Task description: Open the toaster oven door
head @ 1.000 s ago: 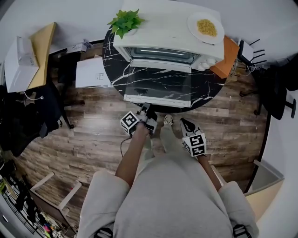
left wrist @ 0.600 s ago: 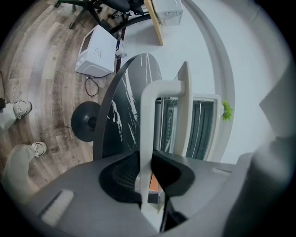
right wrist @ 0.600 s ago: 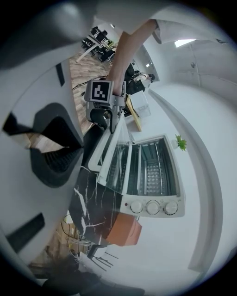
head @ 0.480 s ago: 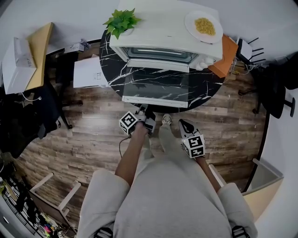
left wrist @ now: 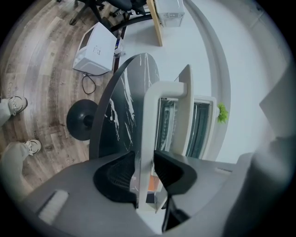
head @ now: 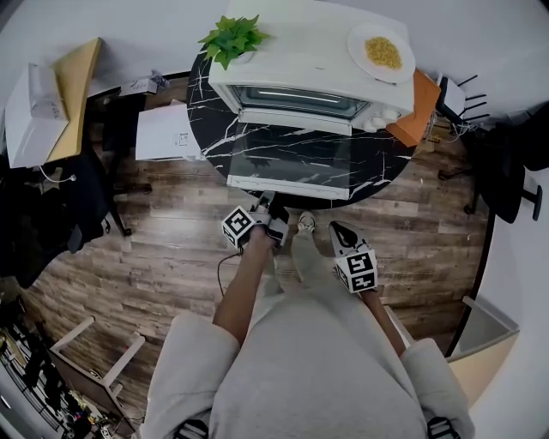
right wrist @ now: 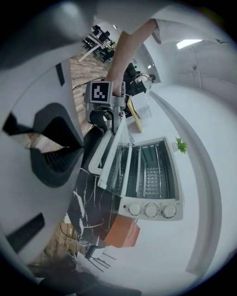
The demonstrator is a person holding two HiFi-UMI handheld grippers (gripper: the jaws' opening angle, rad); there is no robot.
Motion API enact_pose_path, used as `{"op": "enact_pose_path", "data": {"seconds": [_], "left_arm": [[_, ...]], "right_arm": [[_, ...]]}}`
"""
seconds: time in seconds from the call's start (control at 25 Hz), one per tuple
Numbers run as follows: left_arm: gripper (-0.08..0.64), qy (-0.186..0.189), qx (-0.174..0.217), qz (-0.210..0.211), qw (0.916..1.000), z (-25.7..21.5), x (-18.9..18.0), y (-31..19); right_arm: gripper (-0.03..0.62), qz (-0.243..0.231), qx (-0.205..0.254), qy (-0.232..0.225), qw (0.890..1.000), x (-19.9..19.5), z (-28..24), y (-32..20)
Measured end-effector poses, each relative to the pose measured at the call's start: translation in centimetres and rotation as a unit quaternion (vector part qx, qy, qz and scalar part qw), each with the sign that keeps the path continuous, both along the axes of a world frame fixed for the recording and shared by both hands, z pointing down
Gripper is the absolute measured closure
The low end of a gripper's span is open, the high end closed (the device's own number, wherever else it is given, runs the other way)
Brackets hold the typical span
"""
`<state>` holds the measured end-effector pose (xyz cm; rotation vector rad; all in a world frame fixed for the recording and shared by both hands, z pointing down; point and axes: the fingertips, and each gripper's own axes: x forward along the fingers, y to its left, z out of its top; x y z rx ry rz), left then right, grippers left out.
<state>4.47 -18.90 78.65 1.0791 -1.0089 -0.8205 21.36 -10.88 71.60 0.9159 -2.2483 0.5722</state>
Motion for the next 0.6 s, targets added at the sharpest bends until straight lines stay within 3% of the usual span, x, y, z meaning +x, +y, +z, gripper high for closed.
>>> {"op": "enact_pose_path", "data": {"seconds": [0.6], "left_arm": [[0.418,-0.002,0.011,0.010,0.9999,-0.7,-1.1,2.5]], "right_arm": [[0.578,-0.020,-0.001,-0.001,1.000,-2.0,0.2,-0.2]]}}
